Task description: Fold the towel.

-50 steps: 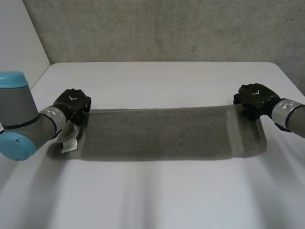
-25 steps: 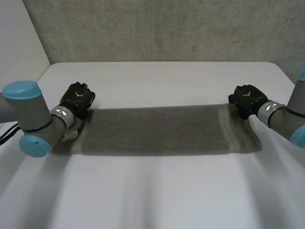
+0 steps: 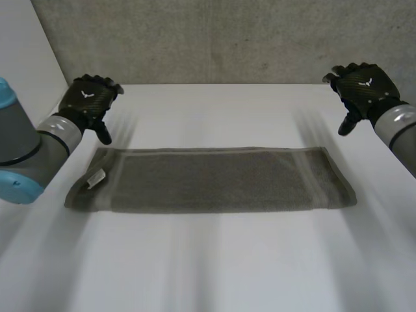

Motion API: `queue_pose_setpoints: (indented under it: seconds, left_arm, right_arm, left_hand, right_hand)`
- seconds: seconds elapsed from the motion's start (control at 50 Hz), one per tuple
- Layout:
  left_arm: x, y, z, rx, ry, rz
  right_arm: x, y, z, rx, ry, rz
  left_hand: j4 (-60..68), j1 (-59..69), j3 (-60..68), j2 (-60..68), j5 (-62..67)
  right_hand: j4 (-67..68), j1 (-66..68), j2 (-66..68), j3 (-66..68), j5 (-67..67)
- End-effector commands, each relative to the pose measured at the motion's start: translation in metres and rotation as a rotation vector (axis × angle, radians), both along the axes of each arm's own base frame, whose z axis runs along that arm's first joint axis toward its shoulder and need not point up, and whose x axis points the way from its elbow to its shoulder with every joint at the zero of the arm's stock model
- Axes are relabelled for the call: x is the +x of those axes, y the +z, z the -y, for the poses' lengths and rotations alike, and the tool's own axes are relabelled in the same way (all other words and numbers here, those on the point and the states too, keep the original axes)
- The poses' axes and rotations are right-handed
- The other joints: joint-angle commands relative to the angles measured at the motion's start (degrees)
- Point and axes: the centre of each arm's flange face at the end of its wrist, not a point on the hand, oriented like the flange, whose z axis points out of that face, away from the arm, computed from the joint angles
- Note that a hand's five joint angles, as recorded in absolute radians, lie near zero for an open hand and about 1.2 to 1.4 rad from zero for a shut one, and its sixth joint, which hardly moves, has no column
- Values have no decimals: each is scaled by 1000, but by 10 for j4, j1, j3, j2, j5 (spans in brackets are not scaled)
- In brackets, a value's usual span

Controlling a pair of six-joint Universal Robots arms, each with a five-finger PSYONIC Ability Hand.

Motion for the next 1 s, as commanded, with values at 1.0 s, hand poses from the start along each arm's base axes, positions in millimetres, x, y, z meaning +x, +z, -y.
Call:
queue_pose_setpoints:
  seconds: [1.0]
  left_arm:
    - [29, -38, -79, 185, 8, 6]
  right_arm:
    - [-74, -117, -34, 357, -8, -109]
  left_hand:
    - [-34, -43, -30, -39, -30]
  right_hand:
    - [-44, 657, 654, -25, 664]
